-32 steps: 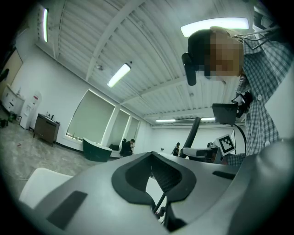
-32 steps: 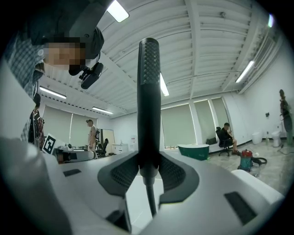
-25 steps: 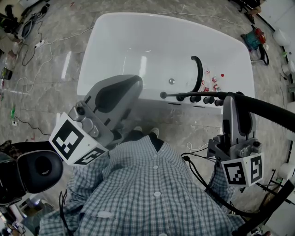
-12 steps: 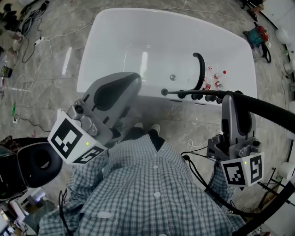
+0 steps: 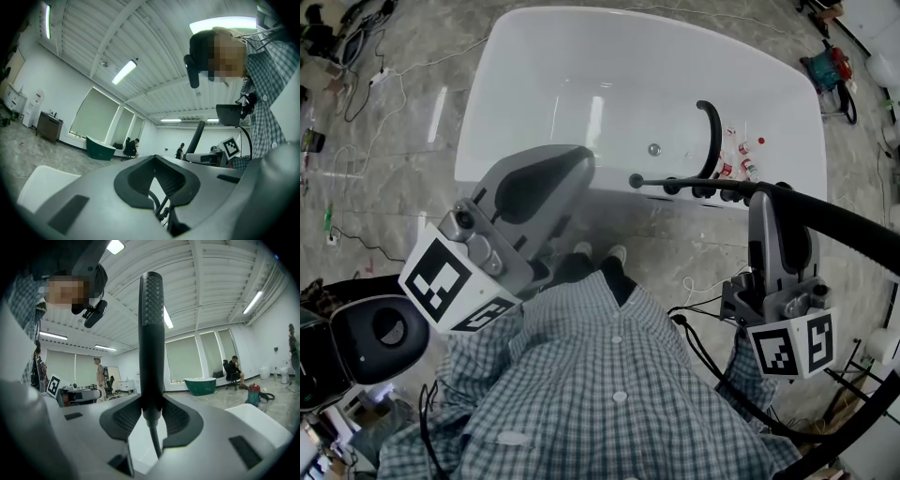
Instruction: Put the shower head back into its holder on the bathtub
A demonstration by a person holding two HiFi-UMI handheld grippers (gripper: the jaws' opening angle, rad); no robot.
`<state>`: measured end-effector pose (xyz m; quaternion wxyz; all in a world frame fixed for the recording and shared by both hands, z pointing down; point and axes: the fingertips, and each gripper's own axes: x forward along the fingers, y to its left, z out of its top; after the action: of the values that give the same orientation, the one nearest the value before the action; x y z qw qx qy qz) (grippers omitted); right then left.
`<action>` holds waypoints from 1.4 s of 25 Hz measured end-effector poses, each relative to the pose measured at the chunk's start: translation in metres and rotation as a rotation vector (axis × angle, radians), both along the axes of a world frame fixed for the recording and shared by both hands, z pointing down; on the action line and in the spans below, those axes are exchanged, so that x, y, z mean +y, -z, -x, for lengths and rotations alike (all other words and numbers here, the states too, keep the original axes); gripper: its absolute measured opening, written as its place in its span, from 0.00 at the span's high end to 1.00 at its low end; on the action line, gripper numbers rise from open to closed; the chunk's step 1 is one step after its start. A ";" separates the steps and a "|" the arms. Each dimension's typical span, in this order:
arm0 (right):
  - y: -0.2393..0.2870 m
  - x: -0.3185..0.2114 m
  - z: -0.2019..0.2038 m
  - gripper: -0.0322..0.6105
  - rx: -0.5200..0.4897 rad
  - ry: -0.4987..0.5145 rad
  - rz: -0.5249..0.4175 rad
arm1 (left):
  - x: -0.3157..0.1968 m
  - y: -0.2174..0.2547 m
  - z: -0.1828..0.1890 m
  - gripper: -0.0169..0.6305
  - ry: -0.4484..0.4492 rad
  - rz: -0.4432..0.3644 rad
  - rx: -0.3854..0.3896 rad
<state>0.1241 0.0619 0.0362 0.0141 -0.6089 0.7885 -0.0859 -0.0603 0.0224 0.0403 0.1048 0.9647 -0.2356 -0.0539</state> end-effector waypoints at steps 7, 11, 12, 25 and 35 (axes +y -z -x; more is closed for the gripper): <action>-0.012 -0.009 0.005 0.74 -0.003 0.019 0.027 | -0.003 -0.009 -0.004 0.96 -0.010 0.010 -0.016; -0.019 -0.012 0.006 0.74 -0.007 0.023 0.044 | -0.006 -0.015 -0.006 0.96 -0.014 0.021 -0.021; -0.021 -0.013 0.006 0.74 -0.009 0.024 0.046 | -0.006 -0.017 -0.006 0.96 -0.014 0.023 -0.023; -0.057 -0.023 0.005 0.74 -0.018 0.040 0.135 | -0.010 -0.050 -0.017 0.96 -0.036 0.093 -0.041; -0.089 -0.028 0.010 0.74 -0.024 0.056 0.180 | -0.011 -0.076 -0.018 0.96 -0.042 0.112 -0.059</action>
<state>0.1143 0.0341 0.1257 -0.0338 -0.5843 0.7941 -0.1642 -0.0425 0.0114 0.1163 0.1527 0.9632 -0.2210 -0.0100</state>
